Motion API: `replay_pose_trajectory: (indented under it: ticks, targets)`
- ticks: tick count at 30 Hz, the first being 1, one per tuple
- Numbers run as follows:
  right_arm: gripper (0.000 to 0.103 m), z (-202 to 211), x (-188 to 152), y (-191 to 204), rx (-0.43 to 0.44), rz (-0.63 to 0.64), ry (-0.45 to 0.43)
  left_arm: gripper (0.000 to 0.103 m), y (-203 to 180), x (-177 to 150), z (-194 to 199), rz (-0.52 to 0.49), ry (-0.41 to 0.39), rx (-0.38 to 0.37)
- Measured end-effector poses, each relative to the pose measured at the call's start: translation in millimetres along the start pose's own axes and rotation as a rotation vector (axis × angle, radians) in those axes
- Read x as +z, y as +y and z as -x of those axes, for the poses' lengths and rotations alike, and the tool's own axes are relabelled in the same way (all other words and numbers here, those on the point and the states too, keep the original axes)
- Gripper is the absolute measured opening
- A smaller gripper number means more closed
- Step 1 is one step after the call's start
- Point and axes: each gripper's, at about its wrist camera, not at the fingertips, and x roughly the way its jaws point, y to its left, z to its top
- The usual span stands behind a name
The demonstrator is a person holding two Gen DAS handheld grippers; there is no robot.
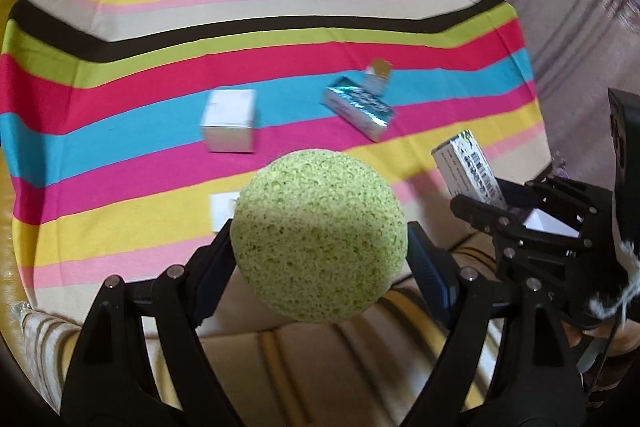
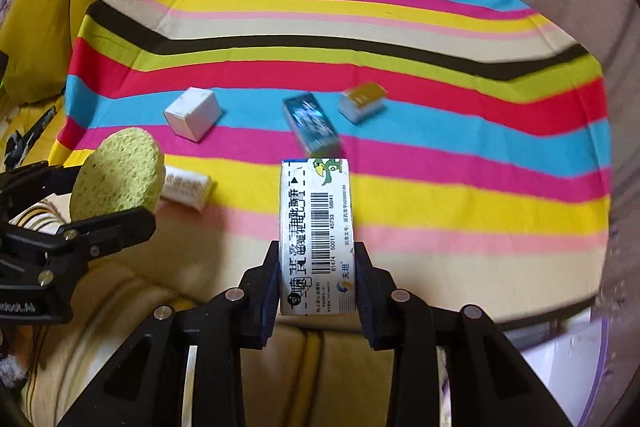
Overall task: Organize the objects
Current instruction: 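Carry the sponge and barcode box into the purple-rimmed box and open both tools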
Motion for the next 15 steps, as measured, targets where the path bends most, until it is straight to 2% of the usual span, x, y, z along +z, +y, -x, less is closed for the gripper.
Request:
replay_pose_trajectory:
  ticks: [15]
  targets:
    - [0.035,60.9,-84.9,-71.2,-0.097,-0.23,-0.021,0.083,-113.3,-16.5,-8.6,-0.19,0.067,-0.085]
